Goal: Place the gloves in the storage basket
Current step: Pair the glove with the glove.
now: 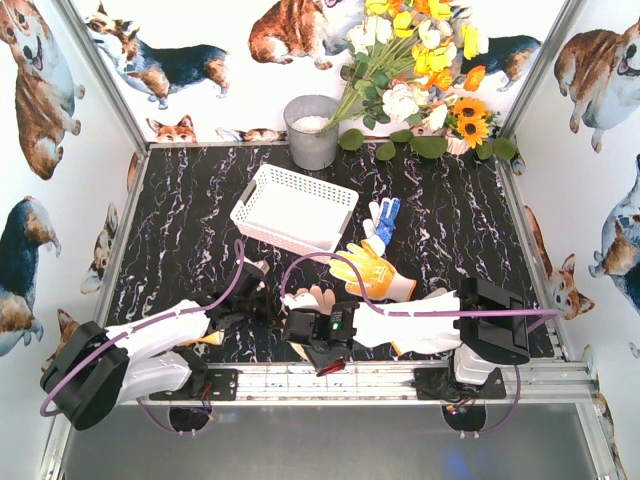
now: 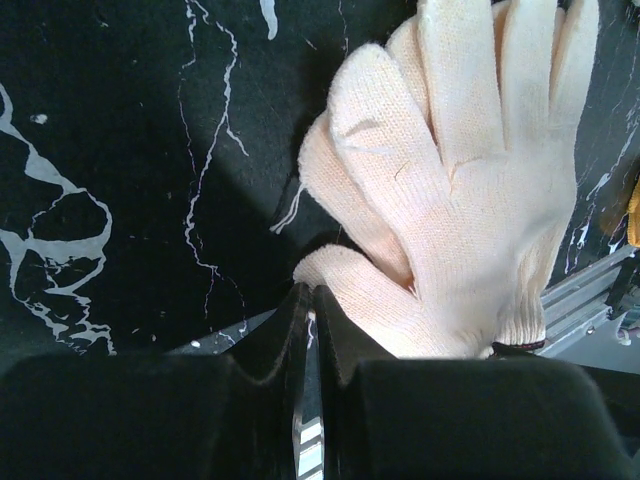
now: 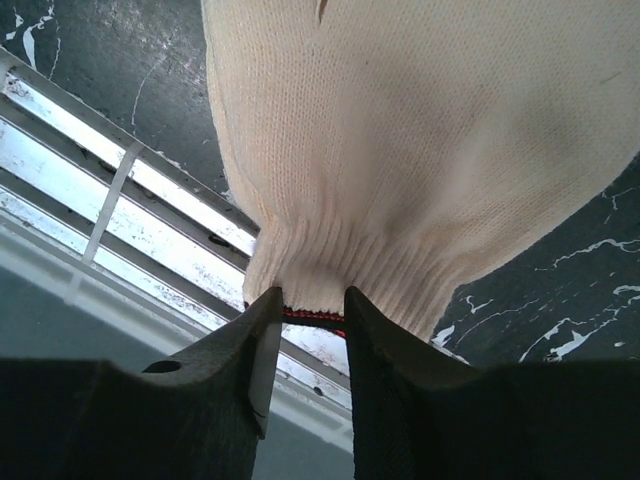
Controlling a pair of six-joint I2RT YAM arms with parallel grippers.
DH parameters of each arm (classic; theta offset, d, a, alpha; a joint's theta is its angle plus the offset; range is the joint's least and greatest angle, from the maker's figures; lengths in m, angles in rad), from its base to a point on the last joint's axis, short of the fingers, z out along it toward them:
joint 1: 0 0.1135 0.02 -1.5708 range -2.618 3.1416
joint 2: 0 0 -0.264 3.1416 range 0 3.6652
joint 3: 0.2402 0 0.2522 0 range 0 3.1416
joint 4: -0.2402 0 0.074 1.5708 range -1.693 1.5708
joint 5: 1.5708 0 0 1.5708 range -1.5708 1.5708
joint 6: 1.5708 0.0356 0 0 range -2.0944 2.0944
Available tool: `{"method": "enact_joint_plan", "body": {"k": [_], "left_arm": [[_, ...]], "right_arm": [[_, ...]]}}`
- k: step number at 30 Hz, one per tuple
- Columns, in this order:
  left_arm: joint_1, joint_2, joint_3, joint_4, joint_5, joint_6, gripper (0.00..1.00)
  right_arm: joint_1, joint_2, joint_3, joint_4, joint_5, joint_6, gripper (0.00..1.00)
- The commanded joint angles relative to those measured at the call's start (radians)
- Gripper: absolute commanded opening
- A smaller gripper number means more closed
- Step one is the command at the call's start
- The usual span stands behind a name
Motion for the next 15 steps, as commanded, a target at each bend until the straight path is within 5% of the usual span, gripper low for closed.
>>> {"method": "enact_joint_plan", "body": {"k": [1, 10, 15], "left_arm": [[0.005, -0.006, -0.018, -0.023, -0.019, 0.019, 0.00], [0.005, -0.007, -0.021, -0.020, -0.018, 0.019, 0.00], [0.005, -0.009, -0.022, -0.020, -0.016, 0.019, 0.00]], "right_arm": [[0.008, 0.010, -0.001, 0.040, 0.003, -0.003, 0.30], [0.008, 0.002, -0.006, 0.050, -0.028, -0.014, 0.00], [0.009, -0.024, 0.000, 0.043, -0.041, -0.008, 0.00]]}}
